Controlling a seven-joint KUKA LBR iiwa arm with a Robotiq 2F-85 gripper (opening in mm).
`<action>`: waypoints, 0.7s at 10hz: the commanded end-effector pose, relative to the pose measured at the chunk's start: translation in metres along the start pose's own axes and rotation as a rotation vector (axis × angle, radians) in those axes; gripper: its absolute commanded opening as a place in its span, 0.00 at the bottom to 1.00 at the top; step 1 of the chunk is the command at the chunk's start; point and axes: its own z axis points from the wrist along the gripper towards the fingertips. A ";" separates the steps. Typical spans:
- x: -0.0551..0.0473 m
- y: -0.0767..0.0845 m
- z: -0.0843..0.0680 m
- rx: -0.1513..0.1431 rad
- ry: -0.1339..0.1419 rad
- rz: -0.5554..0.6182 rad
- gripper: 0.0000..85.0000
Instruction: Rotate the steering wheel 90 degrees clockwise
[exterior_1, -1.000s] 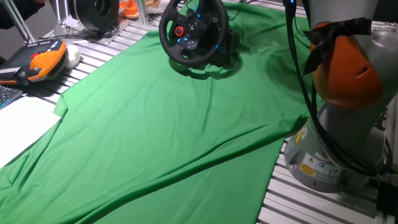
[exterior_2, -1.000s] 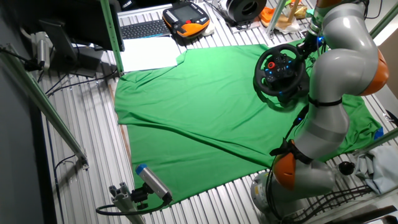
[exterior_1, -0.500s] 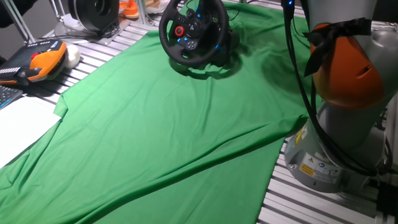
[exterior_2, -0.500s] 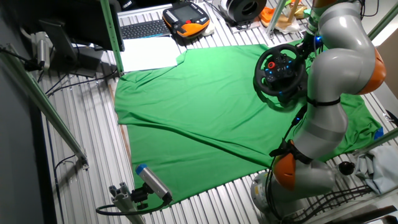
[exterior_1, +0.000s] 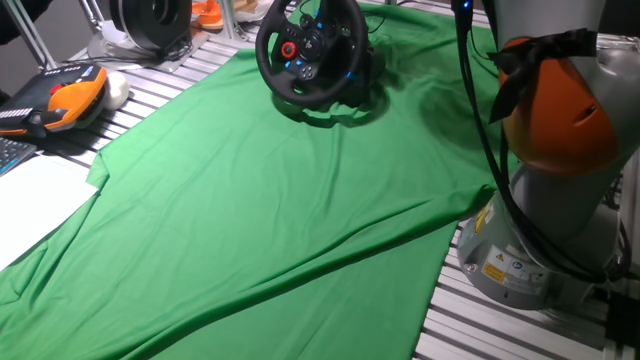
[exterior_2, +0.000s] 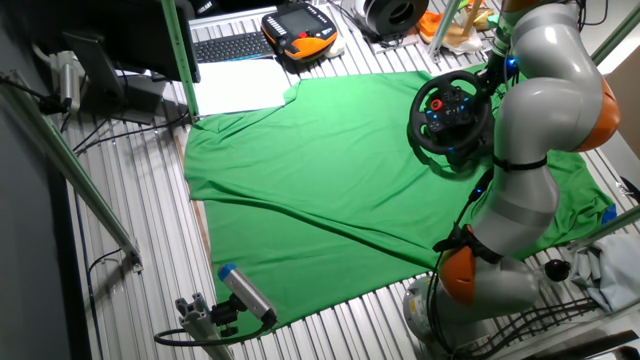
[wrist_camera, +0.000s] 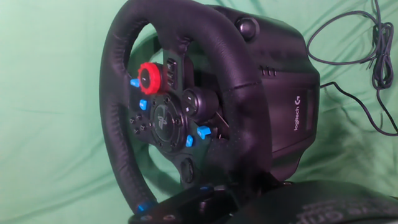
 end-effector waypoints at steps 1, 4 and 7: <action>0.000 0.000 0.000 0.000 0.004 0.003 0.20; 0.001 0.000 0.000 -0.006 0.015 0.008 0.20; 0.007 0.002 0.001 -0.011 0.020 0.018 0.20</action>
